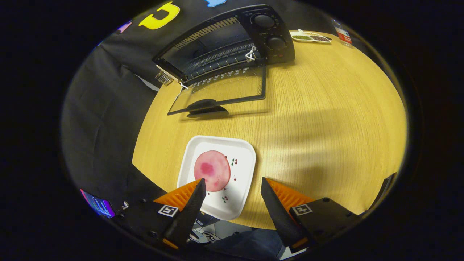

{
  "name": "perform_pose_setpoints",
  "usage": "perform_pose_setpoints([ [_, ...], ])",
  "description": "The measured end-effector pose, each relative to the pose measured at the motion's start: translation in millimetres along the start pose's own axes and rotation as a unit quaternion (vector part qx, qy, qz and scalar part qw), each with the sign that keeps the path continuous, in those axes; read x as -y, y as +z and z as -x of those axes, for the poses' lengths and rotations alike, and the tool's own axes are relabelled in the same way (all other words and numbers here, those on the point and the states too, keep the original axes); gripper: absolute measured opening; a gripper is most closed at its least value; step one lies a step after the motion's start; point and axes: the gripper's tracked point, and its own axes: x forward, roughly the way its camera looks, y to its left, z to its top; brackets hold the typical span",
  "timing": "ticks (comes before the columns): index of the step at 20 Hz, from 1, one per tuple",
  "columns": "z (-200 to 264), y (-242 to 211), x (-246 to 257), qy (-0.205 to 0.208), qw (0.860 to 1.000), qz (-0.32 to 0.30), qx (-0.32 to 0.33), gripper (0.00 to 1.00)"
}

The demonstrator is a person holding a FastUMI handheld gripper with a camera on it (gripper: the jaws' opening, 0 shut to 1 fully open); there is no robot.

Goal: Open the toaster oven, put the food inside, and close the toaster oven door.

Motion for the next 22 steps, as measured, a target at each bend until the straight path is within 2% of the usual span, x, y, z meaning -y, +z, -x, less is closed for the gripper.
perform_pose_setpoints([
  [4,-6.1,2.8,0.0,0.012,0.999,-0.027,-0.014,0.91],
  [14,-11.0,-4.5,15.6,0.009,0.994,-0.096,-0.058,0.06],
  [18,-10.8,-6.5,15.9,0.011,0.993,-0.108,-0.045,0.02],
  [22,-8.0,-5.6,0.8,0.04,0.989,-0.141,-0.031,0.02],
])
